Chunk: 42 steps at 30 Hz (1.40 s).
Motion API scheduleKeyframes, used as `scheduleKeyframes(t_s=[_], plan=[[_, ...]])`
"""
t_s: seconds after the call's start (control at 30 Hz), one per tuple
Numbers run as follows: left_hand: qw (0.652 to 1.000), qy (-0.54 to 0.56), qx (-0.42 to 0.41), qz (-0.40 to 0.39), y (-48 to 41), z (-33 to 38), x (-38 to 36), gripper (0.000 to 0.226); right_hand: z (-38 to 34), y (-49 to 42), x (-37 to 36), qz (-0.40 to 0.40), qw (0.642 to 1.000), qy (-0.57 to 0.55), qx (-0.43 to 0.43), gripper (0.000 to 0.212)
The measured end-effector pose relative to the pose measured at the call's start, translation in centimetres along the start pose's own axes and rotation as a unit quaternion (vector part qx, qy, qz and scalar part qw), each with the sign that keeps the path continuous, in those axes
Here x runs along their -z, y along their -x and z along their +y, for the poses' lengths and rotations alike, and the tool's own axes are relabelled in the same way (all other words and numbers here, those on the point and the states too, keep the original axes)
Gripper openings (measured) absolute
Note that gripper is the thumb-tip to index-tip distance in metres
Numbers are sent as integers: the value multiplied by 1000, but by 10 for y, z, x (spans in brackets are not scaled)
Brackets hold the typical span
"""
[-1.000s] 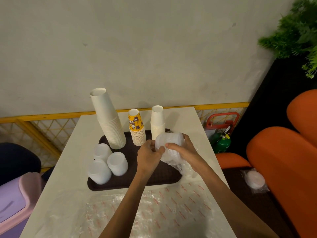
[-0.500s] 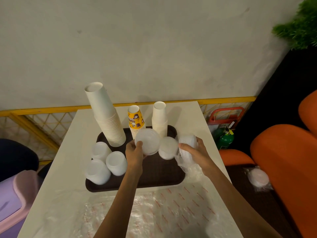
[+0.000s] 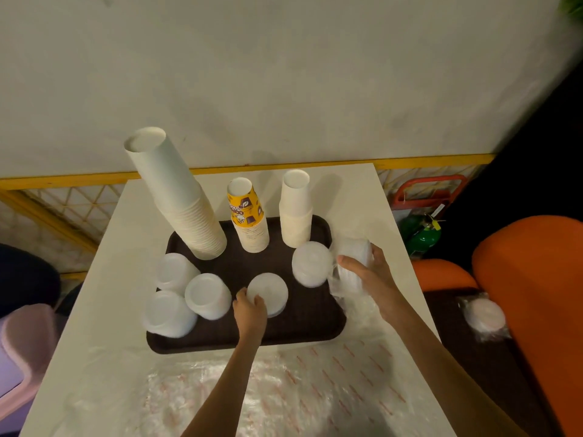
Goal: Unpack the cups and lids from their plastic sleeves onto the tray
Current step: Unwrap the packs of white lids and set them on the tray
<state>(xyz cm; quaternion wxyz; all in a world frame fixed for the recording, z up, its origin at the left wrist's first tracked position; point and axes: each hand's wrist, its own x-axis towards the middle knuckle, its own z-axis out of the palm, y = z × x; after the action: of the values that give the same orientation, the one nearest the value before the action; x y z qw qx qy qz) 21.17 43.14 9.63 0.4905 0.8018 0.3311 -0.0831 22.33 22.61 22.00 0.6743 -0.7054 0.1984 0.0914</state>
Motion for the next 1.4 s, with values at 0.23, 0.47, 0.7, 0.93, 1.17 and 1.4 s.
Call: scheduleKeyframes(t_s=[0.23, 0.47, 0.7, 0.93, 1.17, 1.4], plan=[[976, -179, -126, -16, 9, -13, -9, 66, 4, 4, 5, -14, 1000, -5, -3, 71], [911, -342, -212, -91, -12, -7, -11, 115, 6, 6, 9, -6, 1000, 0, -15, 74], [882, -396, -226, -122, -23, -4, -9, 109, 5, -1, 6, 34, 998, 52, -24, 77], [882, -396, -226, -118, -20, -3, -7, 110, 4, -3, 2, 57, 995, 76, -30, 77], [893, -367, -240, -102, -14, -2, -3, 110, 4, -3, 3, 53, 995, 73, -33, 77], [886, -374, -258, -94, -9, 1, -5, 109, 7, -3, 5, 63, 996, 59, -37, 78]])
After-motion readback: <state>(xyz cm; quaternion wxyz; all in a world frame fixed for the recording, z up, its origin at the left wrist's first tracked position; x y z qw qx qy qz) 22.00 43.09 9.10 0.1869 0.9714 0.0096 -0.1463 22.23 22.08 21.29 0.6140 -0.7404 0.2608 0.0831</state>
